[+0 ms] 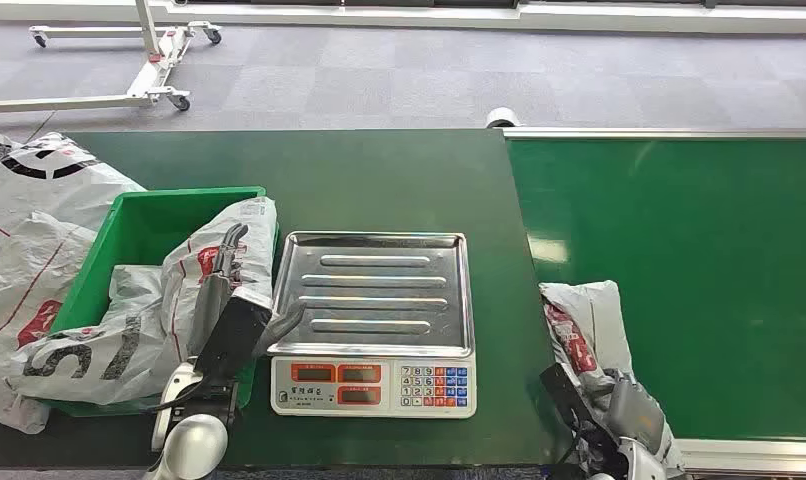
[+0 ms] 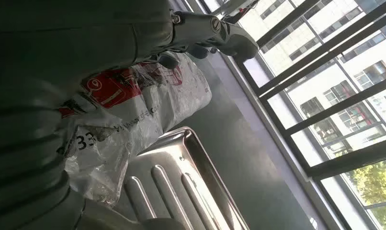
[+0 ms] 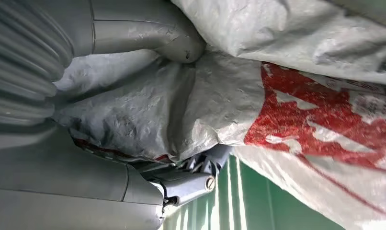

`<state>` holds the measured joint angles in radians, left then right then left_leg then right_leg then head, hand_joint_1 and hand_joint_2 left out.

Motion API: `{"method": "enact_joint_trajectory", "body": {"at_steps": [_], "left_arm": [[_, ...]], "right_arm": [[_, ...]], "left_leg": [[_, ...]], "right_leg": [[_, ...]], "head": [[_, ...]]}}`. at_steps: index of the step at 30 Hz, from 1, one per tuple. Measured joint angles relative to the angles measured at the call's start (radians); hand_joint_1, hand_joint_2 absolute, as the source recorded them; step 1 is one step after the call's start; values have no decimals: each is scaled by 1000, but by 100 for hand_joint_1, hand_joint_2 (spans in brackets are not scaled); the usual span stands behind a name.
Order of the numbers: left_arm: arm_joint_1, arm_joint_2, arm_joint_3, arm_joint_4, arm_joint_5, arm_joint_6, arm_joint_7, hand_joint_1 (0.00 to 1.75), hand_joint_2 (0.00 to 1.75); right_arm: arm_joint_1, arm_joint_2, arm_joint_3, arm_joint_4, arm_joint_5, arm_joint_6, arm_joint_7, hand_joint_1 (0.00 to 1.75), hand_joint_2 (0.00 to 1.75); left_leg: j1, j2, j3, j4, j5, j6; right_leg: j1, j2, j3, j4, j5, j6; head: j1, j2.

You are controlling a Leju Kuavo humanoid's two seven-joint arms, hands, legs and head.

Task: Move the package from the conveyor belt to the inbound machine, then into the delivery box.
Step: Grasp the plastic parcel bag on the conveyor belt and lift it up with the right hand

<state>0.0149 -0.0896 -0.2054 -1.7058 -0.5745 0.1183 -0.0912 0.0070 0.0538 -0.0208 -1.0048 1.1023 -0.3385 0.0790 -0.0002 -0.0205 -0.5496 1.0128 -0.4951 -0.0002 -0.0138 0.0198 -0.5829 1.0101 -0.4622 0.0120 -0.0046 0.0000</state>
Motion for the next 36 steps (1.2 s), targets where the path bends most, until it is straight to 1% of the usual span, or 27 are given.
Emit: {"method": "enact_joint_trajectory", "body": {"at_steps": [1, 2, 4, 8, 11, 14, 18, 21, 25, 29, 32, 36], "left_arm": [[-1, -2, -1, 0, 0, -2, 0, 0, 175], [-1, -4, -3, 1, 0, -6, 1, 0, 175], [-5, -13, -9, 4, 0, -17, 2, 0, 175], [-10, -21, -23, 14, 0, -33, -2, 0, 175], [-11, -21, -31, 21, 7, -34, -11, 0, 175], [-11, -21, -33, 23, 12, -34, -14, 0, 175], [-12, -21, -37, 23, 15, -34, -13, 0, 175], [-12, -22, -38, 22, 15, -38, -12, 0, 175], [-11, -22, -38, 22, 15, -42, -13, 0, 175], [-11, -23, -38, 22, 15, -46, -20, 0, 175], [-14, -23, -38, 23, 20, -51, -31, 0, 175], [-36, -21, -39, 33, 53, -55, -54, 0, 175]], "right_arm": [[-2, 7, -1, 10, 4, -11, -1, 116, 175], [-4, 13, -1, 21, 5, -19, -4, 87, 175], [-11, 36, -6, 63, 8, -41, -8, 0, 175], [-25, 64, -20, 120, 9, -19, 14, 175, 175], [-38, 68, -29, 141, 25, 6, 37, 175, 175], [-41, 71, -31, 154, 45, -26, 43, 175, 175], [-30, 77, -42, 140, 33, -72, 19, 175, 175], [-3, 78, -59, 51, 32, -73, 14, 175, 175], [37, 72, -83, -111, 45, -19, 28, 175, 175], [51, 64, -95, -210, 85, -38, 6, 175, 175], [31, 43, -100, -283, 124, -44, -15, 175, 175], [-65, -24, -96, -340, 146, -27, -19, 175, 175]], "left_leg": [[0, 0, 0, 0, 0, 0], [0, 0, 0, 0, 0, 0], [0, 1, 1, 0, 0, 0], [1, 3, 4, 0, -1, -1], [2, 4, 9, 0, -3, -2], [2, 4, 12, 0, -4, -2], [2, 2, 12, 0, -3, -2], [2, -1, 10, 0, -3, -3], [2, 0, 5, 0, -2, -3], [2, 0, 3, 0, -2, -3], [1, 1, 2, 0, -2, -3], [0, 1, 1, 1, 0, -1]], "right_leg": [[0, 0, 0, 0, 0, 0], [0, 0, 0, 0, 0, 0], [0, 1, 0, 0, 0, 0], [1, 3, 2, 0, 0, -1], [2, 5, 6, -1, -1, -1], [3, 4, 10, -1, -2, -2], [3, 3, 11, -1, -2, -2], [3, 1, 10, -1, -2, -2], [2, 1, 5, 0, -2, -2], [2, 1, 3, 0, -2, -2], [1, 1, 2, 0, -1, -2], [0, 2, 1, 0, 2, 0]], "head": [[0, 0], [0, 0], [0, 0], [0, 0], [0, 0], [0, 0], [0, 0], [0, 0], [0, 0], [0, 0], [0, 0], [0, 0]]}}
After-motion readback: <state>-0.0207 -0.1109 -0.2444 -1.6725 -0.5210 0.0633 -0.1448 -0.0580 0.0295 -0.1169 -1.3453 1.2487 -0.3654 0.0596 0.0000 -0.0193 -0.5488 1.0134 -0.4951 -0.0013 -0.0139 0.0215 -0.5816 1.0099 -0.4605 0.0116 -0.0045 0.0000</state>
